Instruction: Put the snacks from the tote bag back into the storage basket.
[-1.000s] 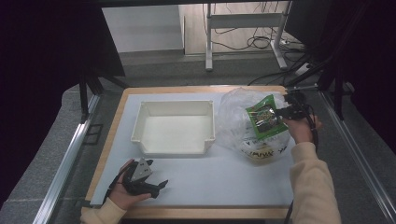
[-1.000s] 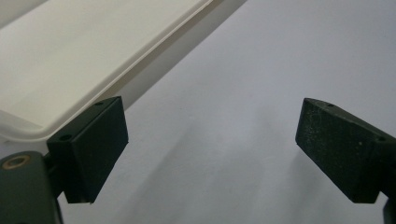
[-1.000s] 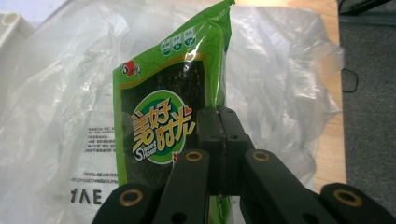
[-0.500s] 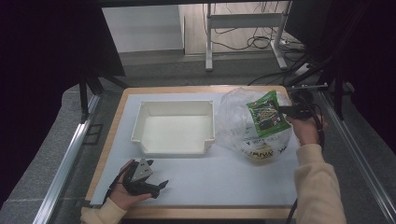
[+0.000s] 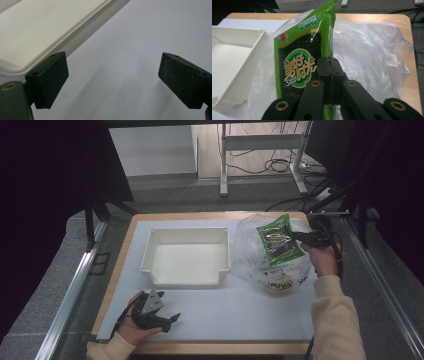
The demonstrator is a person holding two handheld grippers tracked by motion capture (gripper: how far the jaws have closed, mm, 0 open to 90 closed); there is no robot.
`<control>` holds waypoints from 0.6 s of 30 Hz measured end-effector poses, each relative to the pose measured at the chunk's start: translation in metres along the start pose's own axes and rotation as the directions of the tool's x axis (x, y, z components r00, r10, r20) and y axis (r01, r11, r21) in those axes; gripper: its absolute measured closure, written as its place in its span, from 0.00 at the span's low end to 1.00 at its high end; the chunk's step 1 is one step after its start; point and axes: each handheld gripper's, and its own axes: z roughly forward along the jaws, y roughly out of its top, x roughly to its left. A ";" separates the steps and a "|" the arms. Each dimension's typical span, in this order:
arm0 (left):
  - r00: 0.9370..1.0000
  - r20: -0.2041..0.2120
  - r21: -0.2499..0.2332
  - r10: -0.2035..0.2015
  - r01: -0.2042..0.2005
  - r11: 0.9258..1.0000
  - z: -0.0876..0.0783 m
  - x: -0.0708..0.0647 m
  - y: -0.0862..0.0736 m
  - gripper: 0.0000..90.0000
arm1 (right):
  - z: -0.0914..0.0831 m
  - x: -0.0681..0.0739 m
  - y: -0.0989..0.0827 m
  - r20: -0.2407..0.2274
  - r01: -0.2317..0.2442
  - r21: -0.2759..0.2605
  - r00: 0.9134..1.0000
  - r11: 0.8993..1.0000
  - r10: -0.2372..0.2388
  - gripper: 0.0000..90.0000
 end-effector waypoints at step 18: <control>1.000 0.001 0.000 -0.002 0.002 1.000 0.000 0.000 0.000 0.10 | 0.001 0.016 0.004 -0.078 0.010 -0.054 0.997 0.998 -0.014 1.00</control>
